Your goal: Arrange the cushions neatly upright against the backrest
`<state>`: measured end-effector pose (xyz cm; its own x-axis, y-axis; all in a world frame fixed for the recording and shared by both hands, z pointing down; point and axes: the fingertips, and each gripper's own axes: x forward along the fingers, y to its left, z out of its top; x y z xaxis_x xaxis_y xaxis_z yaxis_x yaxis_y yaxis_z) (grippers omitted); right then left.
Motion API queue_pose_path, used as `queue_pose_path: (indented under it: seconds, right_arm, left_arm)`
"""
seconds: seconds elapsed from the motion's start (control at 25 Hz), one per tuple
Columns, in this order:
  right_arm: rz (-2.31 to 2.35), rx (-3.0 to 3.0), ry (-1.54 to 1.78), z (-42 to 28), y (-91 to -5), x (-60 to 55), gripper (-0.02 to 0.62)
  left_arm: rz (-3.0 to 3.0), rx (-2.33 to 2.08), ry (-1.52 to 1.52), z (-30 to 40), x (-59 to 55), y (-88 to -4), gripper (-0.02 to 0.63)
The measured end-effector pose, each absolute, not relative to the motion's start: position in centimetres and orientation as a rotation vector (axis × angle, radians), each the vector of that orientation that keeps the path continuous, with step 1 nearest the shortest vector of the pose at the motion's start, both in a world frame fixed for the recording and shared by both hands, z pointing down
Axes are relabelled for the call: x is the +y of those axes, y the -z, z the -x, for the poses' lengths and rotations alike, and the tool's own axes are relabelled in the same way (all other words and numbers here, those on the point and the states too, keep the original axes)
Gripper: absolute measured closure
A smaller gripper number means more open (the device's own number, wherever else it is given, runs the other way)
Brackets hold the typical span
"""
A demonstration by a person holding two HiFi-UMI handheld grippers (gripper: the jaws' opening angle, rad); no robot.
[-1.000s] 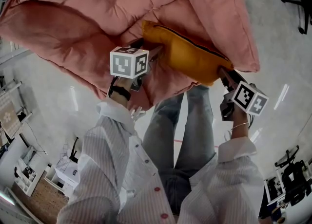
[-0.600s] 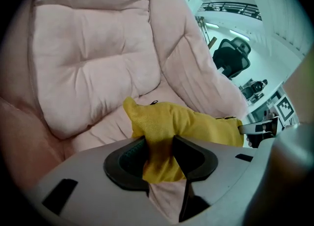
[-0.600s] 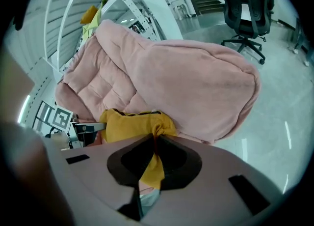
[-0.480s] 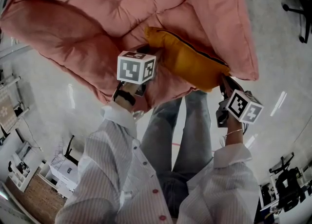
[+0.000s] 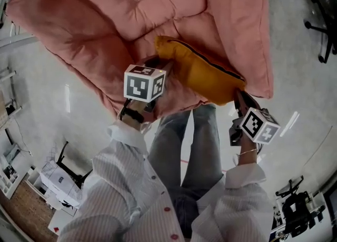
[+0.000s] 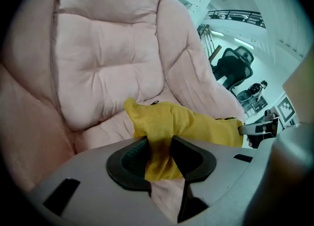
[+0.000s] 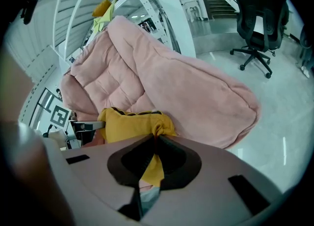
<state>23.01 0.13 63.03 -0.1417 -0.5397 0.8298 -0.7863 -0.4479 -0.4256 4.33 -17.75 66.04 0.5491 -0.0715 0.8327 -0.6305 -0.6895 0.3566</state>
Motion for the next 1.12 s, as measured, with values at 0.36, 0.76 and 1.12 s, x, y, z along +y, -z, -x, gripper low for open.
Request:
queue_pose_path:
  seconds: [0.36, 0.76, 1.12]
  right_arm:
    - [-1.865, -1.607, -1.484, -23.5, -60.0, -3.6, 0.565]
    - [-1.79, -1.805, -1.237, -25.1, -55.5, -15.2, 0.565]
    - [-1.693, -1.92, -1.1, -23.7, -54.7, -23.2, 0.565]
  left_arm:
    - [-2.103, -0.699, -0.968, -2.3, -18.7, -63.1, 0.459]
    - [-2.052, -0.919, -0.751, -0.6, -24.2, -58.5, 0.459]
    - [-1.96, -1.089, -0.604, 2.5, -26.4, -57.0, 0.459]
